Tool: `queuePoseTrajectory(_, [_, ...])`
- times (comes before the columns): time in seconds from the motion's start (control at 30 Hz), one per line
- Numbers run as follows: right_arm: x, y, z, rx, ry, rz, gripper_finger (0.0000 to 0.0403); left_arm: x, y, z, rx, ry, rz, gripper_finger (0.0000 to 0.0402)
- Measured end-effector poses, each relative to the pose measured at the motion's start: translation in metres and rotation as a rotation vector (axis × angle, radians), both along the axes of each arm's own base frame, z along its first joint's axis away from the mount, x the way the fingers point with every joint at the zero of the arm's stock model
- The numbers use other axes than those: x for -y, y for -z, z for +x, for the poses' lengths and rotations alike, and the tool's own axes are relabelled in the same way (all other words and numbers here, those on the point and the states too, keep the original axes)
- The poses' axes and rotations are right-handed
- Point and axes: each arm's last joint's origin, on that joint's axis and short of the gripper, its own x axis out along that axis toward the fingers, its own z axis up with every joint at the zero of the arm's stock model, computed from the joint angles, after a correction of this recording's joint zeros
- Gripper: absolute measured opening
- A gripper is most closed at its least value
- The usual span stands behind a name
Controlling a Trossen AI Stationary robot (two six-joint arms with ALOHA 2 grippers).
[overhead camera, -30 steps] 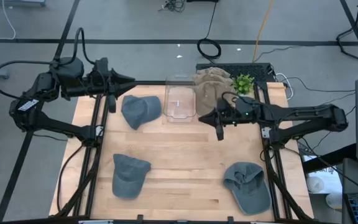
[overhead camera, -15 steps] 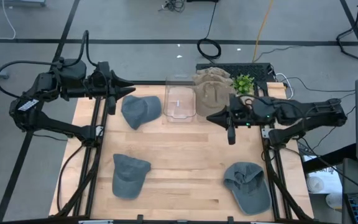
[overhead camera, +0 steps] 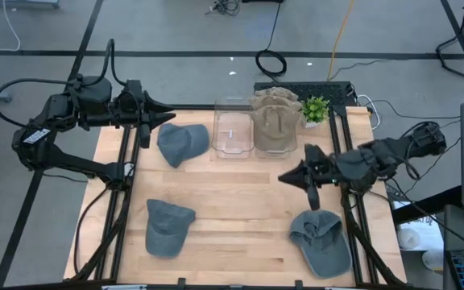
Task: Pick & Place hat
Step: Put the bottom right blue cap into the left transparent bin
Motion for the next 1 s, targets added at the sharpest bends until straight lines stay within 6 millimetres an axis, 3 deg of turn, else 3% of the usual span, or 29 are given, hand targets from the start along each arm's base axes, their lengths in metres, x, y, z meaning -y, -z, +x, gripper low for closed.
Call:
queuePoseTrajectory(0.47, [-0.053,0.031,0.004,-0.228,-0.021,0.264,0.0,0.0,-0.002,0.001,0.032,-0.007,-0.019,0.0104])
queuePoseTrajectory(0.73, [-0.097,0.056,0.006,-0.401,0.034,0.522,0.0,0.0,-0.002,0.001,0.037,-0.013,-0.036,0.0104])
queuePoseTrajectory(1.0, [-0.148,0.083,0.021,-0.647,0.089,0.773,0.0,0.0,-0.002,0.001,0.038,-0.013,-0.037,0.0104])
